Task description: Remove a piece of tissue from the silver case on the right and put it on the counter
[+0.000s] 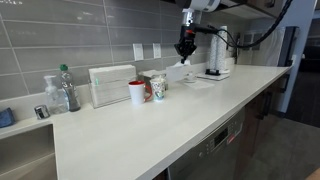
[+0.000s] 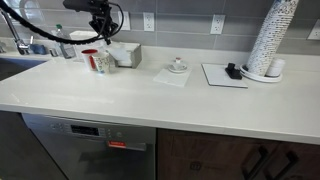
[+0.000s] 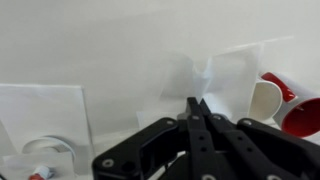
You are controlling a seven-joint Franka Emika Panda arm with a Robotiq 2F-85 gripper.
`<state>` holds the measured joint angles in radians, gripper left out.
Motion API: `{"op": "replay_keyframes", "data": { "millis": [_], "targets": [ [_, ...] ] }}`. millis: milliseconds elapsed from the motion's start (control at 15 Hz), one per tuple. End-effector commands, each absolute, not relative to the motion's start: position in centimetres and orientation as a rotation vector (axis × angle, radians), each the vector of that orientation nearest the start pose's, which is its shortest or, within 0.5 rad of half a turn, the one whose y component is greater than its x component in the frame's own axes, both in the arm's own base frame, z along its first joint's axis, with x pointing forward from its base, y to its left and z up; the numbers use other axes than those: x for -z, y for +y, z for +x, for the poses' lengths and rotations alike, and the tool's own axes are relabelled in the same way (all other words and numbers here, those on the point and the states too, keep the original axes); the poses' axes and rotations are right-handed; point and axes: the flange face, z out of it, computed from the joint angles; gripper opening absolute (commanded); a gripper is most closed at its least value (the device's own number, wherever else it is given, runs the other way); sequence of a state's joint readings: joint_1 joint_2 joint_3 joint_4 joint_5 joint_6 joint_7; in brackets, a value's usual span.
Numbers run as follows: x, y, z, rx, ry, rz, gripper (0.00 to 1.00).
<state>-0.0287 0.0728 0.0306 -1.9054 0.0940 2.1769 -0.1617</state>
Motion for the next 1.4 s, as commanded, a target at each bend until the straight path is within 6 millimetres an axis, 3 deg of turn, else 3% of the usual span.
{"op": "replay_keyframes", "data": {
  "millis": [0, 200, 533, 733, 1000, 1333],
  "targets": [
    [-47.9, -2.7, 56.1, 0.36, 0.062, -3.047, 0.0],
    [-47.3, -5.1, 55.1, 0.379, 0.224, -3.04, 0.0],
    [-45.3, -10.7, 57.1, 0.611, 0.625, -2.974, 0.0],
    [-43.2, -12.4, 58.5, 0.774, 0.814, -2.901, 0.0],
    [-38.5, -11.5, 60.3, 0.817, 0.928, -2.873, 0.0],
    [-34.2, -4.8, 60.6, 0.497, 0.826, -2.791, 0.0]
  ]
}}
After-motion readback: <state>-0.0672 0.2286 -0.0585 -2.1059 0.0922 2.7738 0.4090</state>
